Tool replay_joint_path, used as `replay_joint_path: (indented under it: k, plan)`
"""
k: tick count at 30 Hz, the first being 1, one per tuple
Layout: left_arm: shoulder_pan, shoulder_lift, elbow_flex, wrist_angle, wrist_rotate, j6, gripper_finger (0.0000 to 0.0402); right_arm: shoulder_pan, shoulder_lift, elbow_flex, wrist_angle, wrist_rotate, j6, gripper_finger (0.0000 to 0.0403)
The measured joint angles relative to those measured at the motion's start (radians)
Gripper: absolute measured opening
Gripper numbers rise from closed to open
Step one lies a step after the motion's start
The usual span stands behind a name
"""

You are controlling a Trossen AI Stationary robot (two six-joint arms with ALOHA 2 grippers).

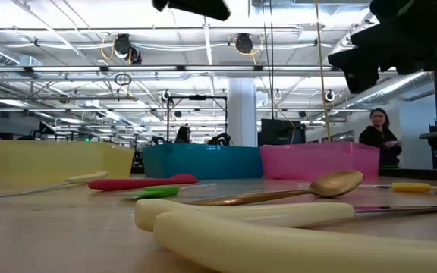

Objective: Pick & Place Kitchen Items
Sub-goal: Put the yellow spatula into the red bin

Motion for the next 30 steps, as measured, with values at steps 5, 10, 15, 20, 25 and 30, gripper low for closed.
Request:
replay_joint_path:
  k: [5, 10, 15, 20, 25, 30]
  plan:
    - [-0.005, -0.009, -0.001, -0.089, -0.062, -0.061, 0.0035, 0.003, -0.035, 0.134, -0.23, -0.052, -0.103, 0.0189]
    - [-0.005, -0.01, -0.001, -0.123, -0.067, -0.087, 0.0035, 0.028, -0.032, 0.378, -0.737, -0.009, -0.097, 0.018]
    - [-0.005, -0.01, -0.001, -0.142, -0.125, -0.091, 0.0035, 0.019, 0.0, 0.486, -1.241, 0.074, 0.241, 0.018]
    - [0.006, -0.01, -0.001, -0.145, -0.126, -0.1, 0.0035, 0.021, 0.038, 0.405, -1.31, 0.005, 0.442, 0.0187]
    - [0.008, -0.009, -0.001, -0.148, -0.126, -0.107, 0.0035, 0.019, 0.074, 0.314, -1.195, -0.029, 0.453, 0.02]
    - [0.006, -0.009, -0.001, -0.171, -0.126, -0.117, 0.0035, 0.019, 0.093, 0.267, -1.127, -0.028, 0.509, 0.0224]
